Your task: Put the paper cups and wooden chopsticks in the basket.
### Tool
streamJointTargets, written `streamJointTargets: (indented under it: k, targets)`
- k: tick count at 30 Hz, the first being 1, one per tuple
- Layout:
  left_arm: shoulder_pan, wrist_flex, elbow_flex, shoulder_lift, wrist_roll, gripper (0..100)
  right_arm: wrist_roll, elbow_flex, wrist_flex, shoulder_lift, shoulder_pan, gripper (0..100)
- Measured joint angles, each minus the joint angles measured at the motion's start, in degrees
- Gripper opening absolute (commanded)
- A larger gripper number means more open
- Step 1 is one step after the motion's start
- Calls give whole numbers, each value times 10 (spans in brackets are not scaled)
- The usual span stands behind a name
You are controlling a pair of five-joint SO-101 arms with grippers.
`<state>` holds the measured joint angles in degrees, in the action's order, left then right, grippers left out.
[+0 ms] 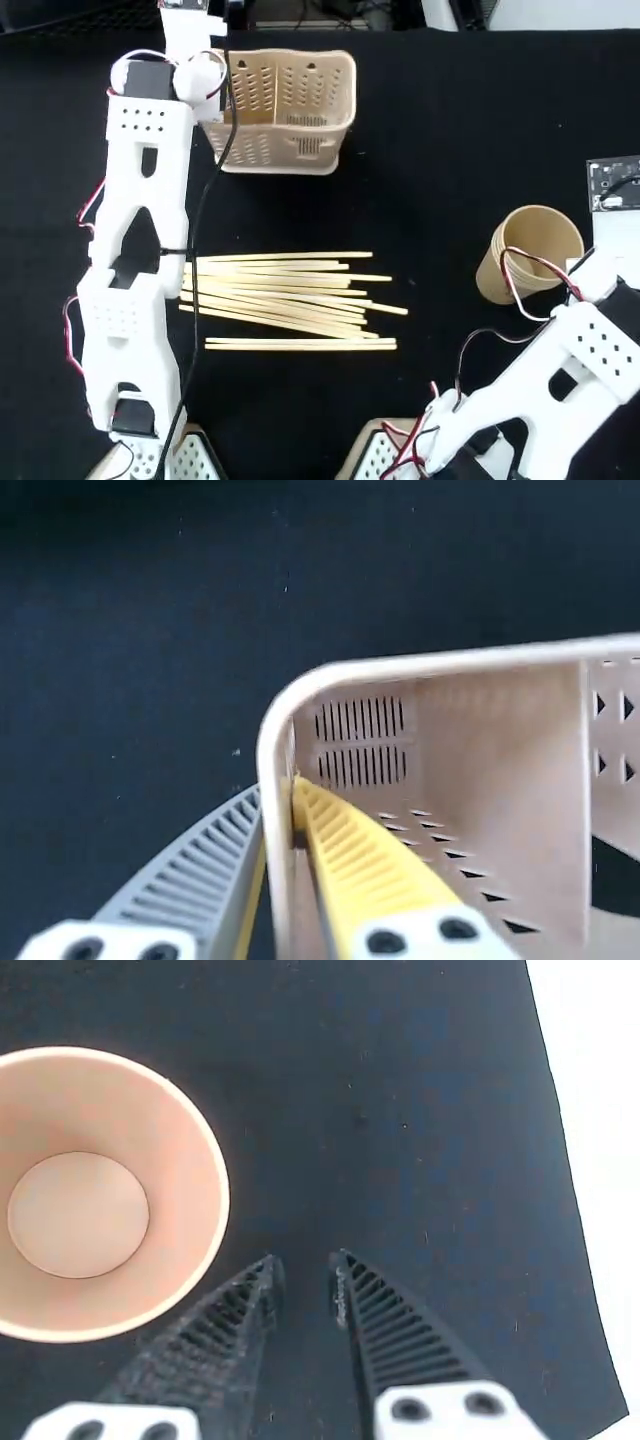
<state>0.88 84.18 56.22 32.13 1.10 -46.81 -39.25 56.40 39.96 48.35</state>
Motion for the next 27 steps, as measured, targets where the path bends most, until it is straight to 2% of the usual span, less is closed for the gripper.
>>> streamJointTargets:
  k: [7, 12, 17, 23, 27]
  targets:
    - [0, 98, 75, 1, 1, 31, 0, 0, 1, 0, 0, 103]
    - [-3, 147, 80, 1, -52, 31, 17, 0, 9, 0, 0, 103]
    - [-3, 157, 67, 1, -95, 31, 58, 12, 11, -1, 0, 106]
    - [-3, 157, 46, 1, -98, 34, 61, 40, 37, -3, 1, 181]
    - [-3, 157, 46, 1, -91, 34, 61, 40, 41, -3, -20, 187]
